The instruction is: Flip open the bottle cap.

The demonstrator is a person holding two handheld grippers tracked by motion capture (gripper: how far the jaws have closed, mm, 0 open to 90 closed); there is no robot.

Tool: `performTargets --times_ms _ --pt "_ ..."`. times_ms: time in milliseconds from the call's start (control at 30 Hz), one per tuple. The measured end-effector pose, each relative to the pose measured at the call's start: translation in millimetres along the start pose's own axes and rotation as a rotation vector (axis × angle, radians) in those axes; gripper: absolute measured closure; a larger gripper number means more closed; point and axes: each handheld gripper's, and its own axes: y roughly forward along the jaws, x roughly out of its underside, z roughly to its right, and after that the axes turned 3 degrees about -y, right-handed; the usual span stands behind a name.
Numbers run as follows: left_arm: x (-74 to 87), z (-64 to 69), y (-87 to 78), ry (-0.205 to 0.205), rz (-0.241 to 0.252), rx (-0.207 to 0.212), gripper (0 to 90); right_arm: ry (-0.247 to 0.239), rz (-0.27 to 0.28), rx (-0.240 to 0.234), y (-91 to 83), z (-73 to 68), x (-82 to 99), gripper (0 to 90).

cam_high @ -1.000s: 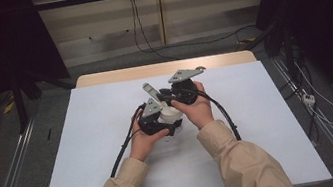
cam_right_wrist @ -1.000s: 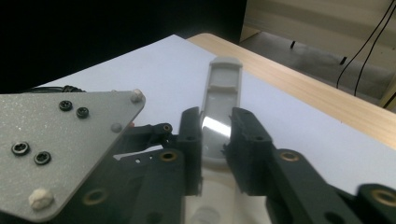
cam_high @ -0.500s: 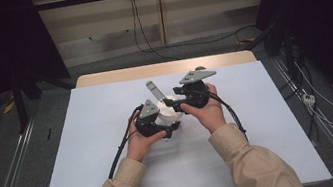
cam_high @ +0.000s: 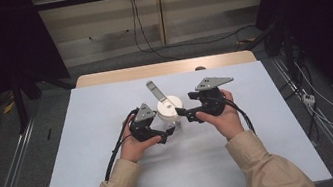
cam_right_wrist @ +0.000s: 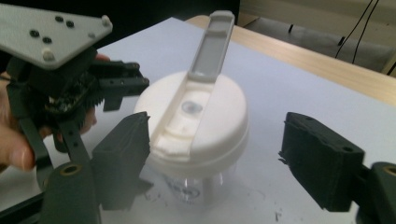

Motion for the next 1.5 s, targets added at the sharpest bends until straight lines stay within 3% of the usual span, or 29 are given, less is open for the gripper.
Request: performTargets --times_ms 267,500,700,1033,1500 --pt "4.5 -1.7 -23.1 0.001 0.009 -0.014 5.6 -0.019 -0.021 0.005 -12.1 -0.8 18.4 18.3" --pt "7.9 -3.1 -36.7 0.000 -0.002 -0.018 5.0 -0.007 -0.040 0.000 -18.9 1.2 33.7 16.2" --pt "15.9 -5.8 -45.3 -0.037 -0.008 -0.014 5.0 -0.030 -0.056 0.010 -25.4 1.1 42.6 14.6" --pt "26.8 -8.7 -65.3 -0.065 -0.004 -0.016 5.1 -0.030 -0.095 0.020 -36.9 4.2 62.5 13.7" --pt "48.1 -15.2 -92.7 -0.094 -0.012 -0.040 5.1 0.011 -0.101 0.051 -65.0 9.5 95.2 13.6"
